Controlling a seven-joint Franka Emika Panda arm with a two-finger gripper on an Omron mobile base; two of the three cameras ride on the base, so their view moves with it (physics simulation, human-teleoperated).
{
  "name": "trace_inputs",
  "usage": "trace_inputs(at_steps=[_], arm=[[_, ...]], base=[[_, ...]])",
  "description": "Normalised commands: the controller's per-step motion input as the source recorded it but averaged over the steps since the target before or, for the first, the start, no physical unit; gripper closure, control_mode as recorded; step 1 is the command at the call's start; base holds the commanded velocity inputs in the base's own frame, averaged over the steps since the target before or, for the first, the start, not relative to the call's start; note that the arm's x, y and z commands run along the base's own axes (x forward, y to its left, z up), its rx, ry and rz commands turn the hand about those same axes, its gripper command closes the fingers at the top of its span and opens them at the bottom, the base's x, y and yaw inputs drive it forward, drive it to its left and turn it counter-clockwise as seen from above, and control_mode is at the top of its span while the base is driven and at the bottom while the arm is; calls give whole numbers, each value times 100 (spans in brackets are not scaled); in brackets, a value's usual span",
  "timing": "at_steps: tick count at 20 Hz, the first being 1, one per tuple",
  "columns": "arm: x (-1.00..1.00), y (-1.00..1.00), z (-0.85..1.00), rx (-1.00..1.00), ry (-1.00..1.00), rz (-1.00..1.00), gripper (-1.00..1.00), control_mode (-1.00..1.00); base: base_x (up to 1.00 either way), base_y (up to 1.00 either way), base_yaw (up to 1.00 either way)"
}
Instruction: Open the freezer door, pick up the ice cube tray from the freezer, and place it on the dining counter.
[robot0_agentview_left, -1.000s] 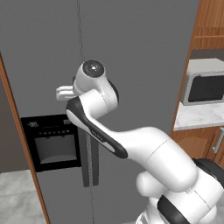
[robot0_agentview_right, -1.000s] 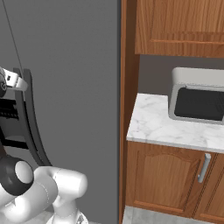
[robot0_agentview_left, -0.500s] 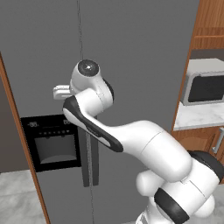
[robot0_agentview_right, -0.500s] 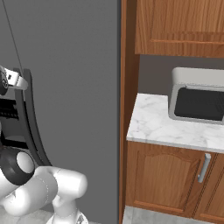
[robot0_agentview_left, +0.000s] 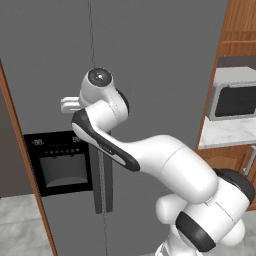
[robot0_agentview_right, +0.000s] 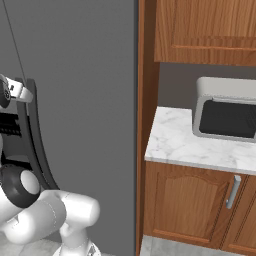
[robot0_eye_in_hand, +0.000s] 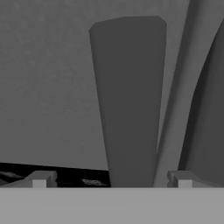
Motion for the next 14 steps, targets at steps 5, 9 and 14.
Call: trace_inputs(at_steps=[5, 9, 14], arm=[[6, 1, -7, 0, 0, 0, -100, -100], [5, 0, -7, 0, 0, 2, -100, -100], [5, 0, -9, 0, 0, 3, -100, -100]], base=[[0, 0, 0], [0, 0, 0], [0, 0, 0]])
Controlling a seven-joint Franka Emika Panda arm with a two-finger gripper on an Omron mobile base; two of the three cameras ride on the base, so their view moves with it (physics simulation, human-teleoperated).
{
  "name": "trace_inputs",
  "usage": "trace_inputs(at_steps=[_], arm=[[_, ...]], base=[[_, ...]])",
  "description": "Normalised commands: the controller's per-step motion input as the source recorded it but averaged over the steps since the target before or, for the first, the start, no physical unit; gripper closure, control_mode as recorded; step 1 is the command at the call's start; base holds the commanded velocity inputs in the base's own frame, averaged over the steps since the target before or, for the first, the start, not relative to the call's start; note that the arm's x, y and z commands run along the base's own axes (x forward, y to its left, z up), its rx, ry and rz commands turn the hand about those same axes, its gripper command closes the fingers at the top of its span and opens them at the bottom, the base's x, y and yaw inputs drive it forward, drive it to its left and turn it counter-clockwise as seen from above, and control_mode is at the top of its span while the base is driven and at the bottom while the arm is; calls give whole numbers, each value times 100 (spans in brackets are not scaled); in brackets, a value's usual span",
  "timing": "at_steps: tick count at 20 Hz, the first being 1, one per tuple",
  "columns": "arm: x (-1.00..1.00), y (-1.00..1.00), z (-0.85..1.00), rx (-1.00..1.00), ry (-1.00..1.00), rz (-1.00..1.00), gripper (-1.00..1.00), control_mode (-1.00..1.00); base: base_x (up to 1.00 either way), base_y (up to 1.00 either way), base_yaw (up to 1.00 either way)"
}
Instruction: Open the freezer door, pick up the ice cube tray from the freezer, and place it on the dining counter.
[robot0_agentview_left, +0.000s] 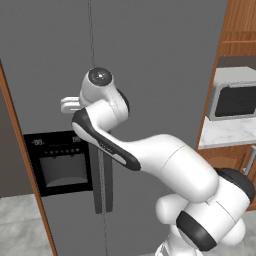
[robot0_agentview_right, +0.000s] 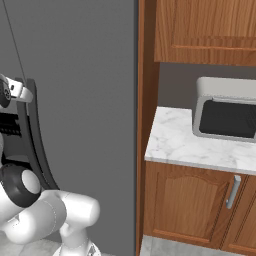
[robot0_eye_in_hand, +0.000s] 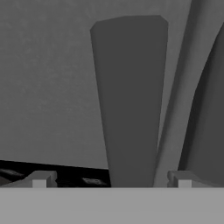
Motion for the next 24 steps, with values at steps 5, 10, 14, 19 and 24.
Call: trace_inputs(at_steps=[5, 10, 14, 19, 24], arm=[[8, 0, -11, 0, 0, 3, -100, -100], [4, 0, -8, 0, -1, 2, -100, -100], [9, 0, -24, 0, -4, 0, -100, -100], [12, 0, -33, 0, -5, 0, -100, -100], [13, 0, -26, 0, -3, 0, -100, -100]], base=[[0, 0, 0], [0, 0, 0], [0, 0, 0], [0, 0, 0], [0, 0, 0]])
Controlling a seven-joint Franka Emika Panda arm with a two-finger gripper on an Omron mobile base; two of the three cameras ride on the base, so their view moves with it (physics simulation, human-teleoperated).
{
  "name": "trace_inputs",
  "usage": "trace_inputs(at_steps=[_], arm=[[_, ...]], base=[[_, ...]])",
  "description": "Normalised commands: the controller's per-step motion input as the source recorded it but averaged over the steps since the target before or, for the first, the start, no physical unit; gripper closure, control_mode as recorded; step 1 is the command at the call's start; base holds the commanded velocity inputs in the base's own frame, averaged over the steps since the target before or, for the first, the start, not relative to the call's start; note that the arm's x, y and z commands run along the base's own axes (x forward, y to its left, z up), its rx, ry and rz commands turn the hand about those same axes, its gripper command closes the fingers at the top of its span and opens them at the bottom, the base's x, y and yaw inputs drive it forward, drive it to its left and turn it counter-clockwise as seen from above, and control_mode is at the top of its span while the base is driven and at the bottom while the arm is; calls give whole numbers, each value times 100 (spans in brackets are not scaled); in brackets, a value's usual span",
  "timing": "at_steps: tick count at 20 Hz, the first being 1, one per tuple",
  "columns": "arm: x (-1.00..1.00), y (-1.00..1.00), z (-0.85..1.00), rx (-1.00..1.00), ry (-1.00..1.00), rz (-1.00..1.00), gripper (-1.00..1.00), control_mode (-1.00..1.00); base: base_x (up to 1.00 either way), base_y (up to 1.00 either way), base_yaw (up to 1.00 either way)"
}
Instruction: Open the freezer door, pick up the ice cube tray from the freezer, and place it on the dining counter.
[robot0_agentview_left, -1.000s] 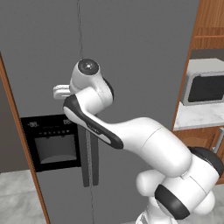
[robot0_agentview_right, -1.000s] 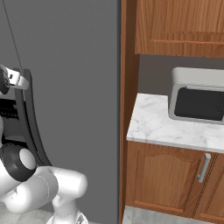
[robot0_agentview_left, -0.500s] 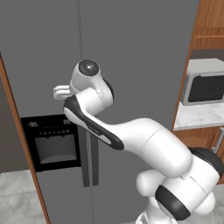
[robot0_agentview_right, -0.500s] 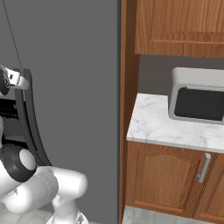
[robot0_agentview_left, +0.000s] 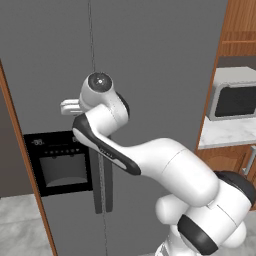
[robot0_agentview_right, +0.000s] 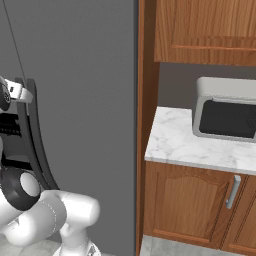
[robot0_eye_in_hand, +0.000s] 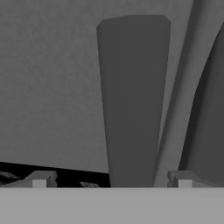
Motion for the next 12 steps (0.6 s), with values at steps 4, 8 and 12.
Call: trace_inputs(at_steps=[4, 8, 12], arm=[[8, 0, -10, 0, 0, 0, -100, -100], [0, 0, -3, 0, 0, 0, -100, -100], [0, 5, -19, 0, 0, 0, -100, -100]], base=[[0, 0, 0], [0, 0, 0], [0, 0, 0]])
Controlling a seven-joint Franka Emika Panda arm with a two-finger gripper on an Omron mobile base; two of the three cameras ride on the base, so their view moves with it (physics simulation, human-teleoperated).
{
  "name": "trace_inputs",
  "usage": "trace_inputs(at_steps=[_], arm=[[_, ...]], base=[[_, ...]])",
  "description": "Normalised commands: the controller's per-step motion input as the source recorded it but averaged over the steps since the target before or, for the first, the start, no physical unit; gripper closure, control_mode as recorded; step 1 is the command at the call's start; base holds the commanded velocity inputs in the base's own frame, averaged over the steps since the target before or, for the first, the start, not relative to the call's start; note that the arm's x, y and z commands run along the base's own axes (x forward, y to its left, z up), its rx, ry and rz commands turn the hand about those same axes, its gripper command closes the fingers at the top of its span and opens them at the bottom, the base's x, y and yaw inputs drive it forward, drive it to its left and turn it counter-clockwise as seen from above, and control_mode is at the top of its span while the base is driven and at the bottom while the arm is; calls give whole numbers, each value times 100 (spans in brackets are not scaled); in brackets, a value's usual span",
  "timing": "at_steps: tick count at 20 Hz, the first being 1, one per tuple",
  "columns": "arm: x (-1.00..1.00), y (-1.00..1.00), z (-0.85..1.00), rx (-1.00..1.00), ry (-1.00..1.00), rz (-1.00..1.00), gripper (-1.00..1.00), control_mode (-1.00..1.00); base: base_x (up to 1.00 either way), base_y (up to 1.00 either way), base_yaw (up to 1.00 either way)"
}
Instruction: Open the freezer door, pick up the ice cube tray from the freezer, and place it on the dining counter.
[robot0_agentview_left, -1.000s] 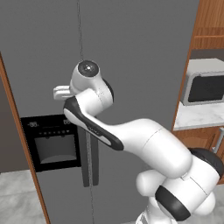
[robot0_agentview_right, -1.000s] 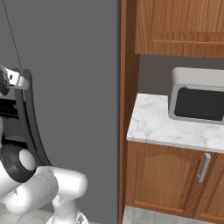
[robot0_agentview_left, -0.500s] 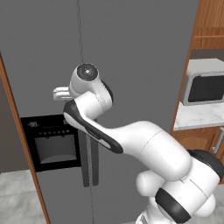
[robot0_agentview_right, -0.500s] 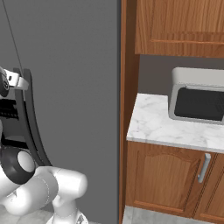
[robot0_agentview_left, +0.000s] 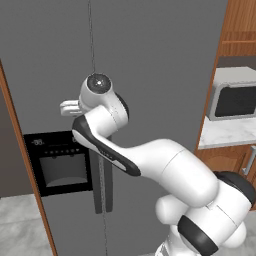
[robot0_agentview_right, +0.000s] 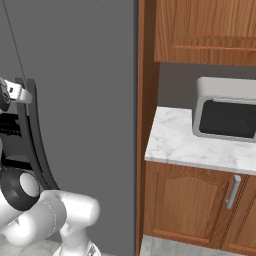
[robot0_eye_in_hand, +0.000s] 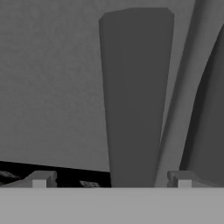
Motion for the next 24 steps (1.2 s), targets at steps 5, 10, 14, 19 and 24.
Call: trace_inputs(at_steps=[5, 10, 14, 19, 24], arm=[[0, 23, -12, -2, 0, 0, -100, -100], [2, 18, -1, 0, 0, 0, -100, -100], [13, 3, 0, 0, 0, 0, -100, -100], [12, 0, 0, 0, 0, 0, -100, -100], [14, -1, 0, 0, 0, 0, -100, -100]], base=[[0, 0, 0], [0, 0, 0], [0, 0, 0], [0, 0, 0], [0, 0, 0]])
